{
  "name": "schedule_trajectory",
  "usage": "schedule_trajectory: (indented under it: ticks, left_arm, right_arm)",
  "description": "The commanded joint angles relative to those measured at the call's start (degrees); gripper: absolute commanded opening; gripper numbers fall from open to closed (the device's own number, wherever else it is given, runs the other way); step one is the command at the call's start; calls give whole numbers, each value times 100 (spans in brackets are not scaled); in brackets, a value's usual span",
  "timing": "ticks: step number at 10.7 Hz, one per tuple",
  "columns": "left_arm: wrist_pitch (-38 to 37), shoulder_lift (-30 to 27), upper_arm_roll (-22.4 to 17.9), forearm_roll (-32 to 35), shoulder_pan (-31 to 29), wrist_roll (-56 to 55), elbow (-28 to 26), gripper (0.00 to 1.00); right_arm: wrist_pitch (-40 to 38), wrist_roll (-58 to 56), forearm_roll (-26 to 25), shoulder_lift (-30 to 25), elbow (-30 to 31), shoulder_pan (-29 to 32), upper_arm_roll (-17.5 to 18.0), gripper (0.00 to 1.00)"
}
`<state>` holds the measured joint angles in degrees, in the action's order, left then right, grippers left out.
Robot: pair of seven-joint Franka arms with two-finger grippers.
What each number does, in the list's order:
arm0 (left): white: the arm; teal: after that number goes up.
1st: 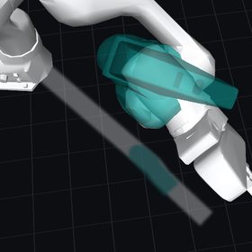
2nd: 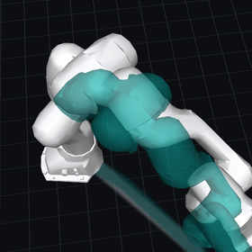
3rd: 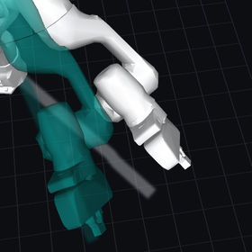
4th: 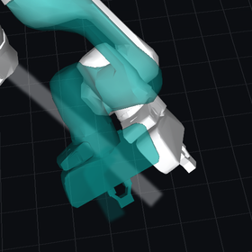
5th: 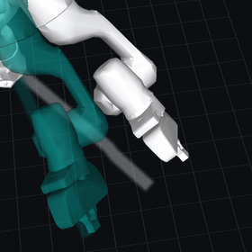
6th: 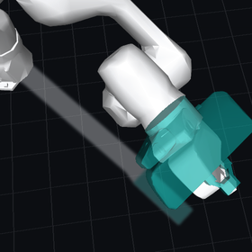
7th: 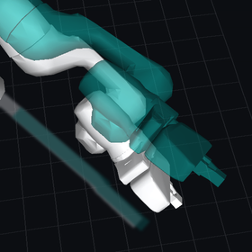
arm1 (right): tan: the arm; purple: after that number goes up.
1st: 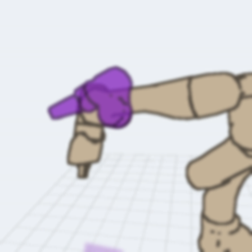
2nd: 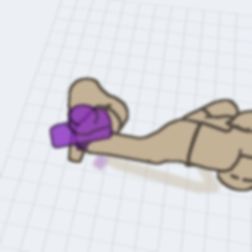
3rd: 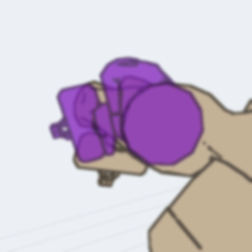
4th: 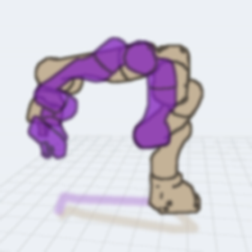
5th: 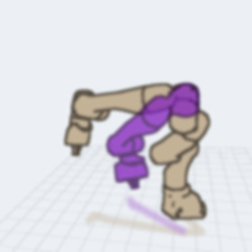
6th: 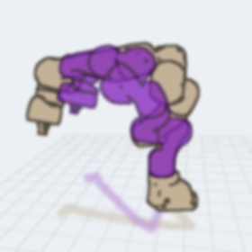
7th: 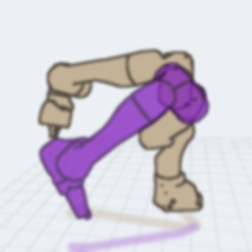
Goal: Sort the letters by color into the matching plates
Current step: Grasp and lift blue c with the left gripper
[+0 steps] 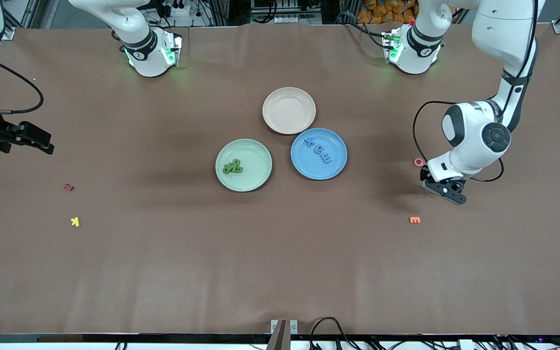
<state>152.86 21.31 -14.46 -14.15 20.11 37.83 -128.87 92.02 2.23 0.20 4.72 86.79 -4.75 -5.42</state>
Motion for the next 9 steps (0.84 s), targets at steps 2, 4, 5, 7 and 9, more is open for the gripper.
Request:
schedule_trajectory:
  ticks: [2, 4, 5, 7, 9]
  left_arm:
    - [-397, -233, 373, -105, 230, -694, 142, 0]
    - [-441, -233, 523, -96, 361, -1135, 204, 0]
    - [-485, -233, 550, -53, 405, -1329, 231, 0]
    - [-529, -233, 821, 9, 467, -1934, 284, 0]
    - [-573, -250, 1076, 263, 485, -2566, 327, 0]
  right_arm:
    - [149, 331, 402, -138, 128, -62, -135, 100]
    - [123, 322, 411, -129, 23, -27, -126, 100]
    - [123, 313, 350, -94, -108, -35, -109, 100]
    - [132, 278, 297, -76, -145, -61, -91, 100]
    - [141, 304, 253, -68, -144, -62, -65, 100]
